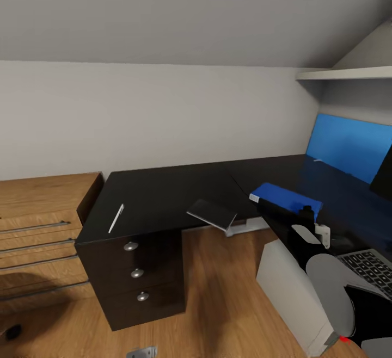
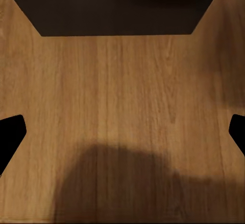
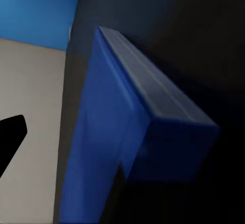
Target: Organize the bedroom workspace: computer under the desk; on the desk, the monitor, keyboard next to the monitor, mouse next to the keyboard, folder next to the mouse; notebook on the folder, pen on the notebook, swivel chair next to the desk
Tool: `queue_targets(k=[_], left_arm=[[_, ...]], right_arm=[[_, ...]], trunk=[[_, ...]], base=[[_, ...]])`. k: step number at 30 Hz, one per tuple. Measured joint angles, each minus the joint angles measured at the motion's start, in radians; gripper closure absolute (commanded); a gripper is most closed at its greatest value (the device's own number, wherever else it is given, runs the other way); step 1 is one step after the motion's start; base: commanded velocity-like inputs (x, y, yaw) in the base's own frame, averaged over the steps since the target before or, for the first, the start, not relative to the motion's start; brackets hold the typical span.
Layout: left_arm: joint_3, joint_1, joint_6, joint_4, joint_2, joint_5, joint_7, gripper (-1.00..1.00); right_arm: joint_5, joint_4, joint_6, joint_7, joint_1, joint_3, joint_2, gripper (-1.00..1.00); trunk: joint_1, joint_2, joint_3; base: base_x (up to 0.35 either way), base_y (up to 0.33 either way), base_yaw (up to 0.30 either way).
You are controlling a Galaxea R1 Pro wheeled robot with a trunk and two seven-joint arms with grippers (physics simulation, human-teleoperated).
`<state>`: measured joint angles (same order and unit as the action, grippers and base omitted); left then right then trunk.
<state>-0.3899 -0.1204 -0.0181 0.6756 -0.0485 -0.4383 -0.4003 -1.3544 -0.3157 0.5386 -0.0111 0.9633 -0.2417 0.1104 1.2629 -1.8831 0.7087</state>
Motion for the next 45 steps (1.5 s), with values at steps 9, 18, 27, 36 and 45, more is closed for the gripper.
queue_targets(k=[9,18,27,36,45], left_arm=[[0.0,0.0,0.0,0.0,0.0,0.0,0.0,-1.0],[0.0,0.0,0.0,0.0,0.0,0.0,0.0,-1.0],[0.0,0.0,-0.001,0.0,0.0,0.001,-0.001,-1.0],[0.0,0.0,0.0,0.0,0.0,0.0,0.0,-1.0],[0.0,0.0,0.0,0.0,-0.001,0.0,-0.001,-1.0]], right_arm=[[0.0,-0.001,0.0,0.0,0.0,0.0,0.0,-1.0],[-0.002,-0.001,0.0,0.0,0.0,0.0,0.0,-1.0],[0.0,-0.002,0.0,0.0,0.0,0.0,0.0,-1.0],[-0.001,-0.001,0.0,-0.001,0.0,-0.001,0.0,-1.0],[-0.007,-0.001,0.0,-0.003,0.0,-0.003,0.0,-1.0]], trunk=[[0.0,0.0,0.0],[0.0,0.0,0.0],[0.0,0.0,0.0],[-0.027,0.049,-0.022],[-0.062,0.112,-0.05]], base=[[-0.054,0.0,0.0],[-0.001,0.0,0.0],[-0.082,0.0,0.0],[-0.002,0.0,0.0],[0.0,0.0,0.0]])
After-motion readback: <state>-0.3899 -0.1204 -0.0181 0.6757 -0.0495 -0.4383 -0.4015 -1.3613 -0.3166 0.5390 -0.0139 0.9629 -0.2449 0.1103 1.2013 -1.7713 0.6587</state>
